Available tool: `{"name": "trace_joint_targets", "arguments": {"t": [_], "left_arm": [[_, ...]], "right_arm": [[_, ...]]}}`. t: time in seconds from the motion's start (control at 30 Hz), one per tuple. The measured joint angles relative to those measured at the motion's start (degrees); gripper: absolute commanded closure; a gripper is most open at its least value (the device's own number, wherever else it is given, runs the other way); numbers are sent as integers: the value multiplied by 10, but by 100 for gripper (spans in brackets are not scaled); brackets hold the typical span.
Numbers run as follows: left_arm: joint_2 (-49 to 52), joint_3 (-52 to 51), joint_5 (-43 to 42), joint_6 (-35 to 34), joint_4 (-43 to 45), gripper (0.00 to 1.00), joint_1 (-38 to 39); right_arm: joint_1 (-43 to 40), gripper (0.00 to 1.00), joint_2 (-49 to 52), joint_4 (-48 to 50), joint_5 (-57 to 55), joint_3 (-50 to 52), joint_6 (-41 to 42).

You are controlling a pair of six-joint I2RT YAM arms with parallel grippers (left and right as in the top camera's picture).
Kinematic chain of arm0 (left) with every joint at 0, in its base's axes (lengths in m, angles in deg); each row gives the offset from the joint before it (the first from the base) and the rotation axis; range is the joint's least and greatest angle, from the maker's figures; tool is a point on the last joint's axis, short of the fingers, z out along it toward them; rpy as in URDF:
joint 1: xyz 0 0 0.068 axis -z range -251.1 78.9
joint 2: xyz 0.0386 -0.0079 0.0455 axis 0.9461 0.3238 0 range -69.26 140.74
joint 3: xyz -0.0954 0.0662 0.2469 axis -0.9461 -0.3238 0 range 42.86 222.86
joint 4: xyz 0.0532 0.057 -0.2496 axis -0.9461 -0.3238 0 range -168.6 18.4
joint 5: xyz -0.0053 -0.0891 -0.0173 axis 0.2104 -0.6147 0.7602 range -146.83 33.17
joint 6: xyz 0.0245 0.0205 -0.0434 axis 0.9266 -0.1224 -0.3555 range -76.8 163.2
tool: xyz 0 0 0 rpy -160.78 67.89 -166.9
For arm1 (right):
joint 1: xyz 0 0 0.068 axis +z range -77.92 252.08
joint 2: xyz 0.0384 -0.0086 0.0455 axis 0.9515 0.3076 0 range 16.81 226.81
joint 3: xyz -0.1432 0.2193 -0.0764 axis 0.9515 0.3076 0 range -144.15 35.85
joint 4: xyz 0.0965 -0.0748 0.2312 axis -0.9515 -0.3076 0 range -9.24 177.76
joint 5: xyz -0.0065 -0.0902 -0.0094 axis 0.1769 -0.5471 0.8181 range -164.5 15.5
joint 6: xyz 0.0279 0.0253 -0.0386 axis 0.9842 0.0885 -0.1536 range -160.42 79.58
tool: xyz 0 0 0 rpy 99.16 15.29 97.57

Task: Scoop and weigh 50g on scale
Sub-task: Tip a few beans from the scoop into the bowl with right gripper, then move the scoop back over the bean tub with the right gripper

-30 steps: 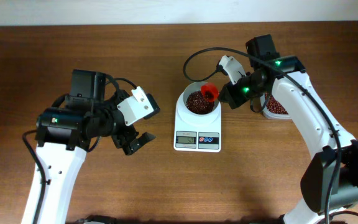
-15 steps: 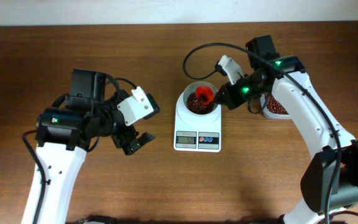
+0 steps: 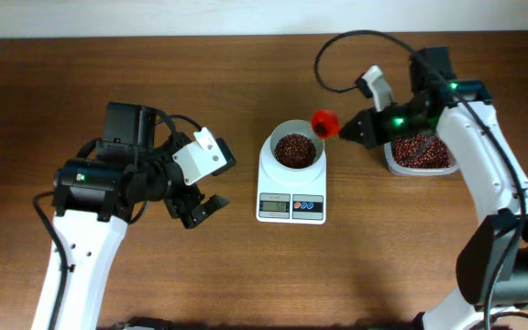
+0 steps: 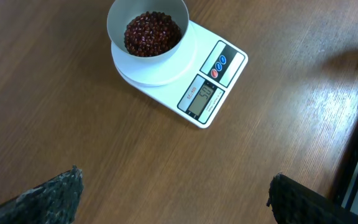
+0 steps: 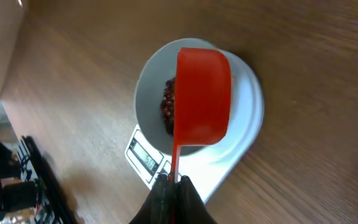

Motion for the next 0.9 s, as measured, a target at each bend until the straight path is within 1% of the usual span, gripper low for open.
{"name": "trace_joint_targets", "arguments": {"t": [0.23, 0.33, 0.43, 0.53, 0.8, 0.9], "left_arm": [[0, 0, 0, 0, 0, 1, 0], [0, 0, 0, 0, 0, 1, 0], [0, 0, 0, 0, 0, 1, 0], [0, 0, 0, 0, 0, 1, 0], [0, 0, 0, 0, 0, 1, 0], [0, 0, 0, 0, 0, 1, 0]], "right_arm": [[-113, 96, 0, -44, -3, -1, -13], [-165, 96, 0, -67, -53, -1, -28], [-196, 96, 0, -71, -94, -1, -37], [-206, 96, 0, -78, -185, -2, -43], [-204, 96, 0, -79, -311, -3, -40], [-175, 96, 0, -81, -359, -11, -32]]}}
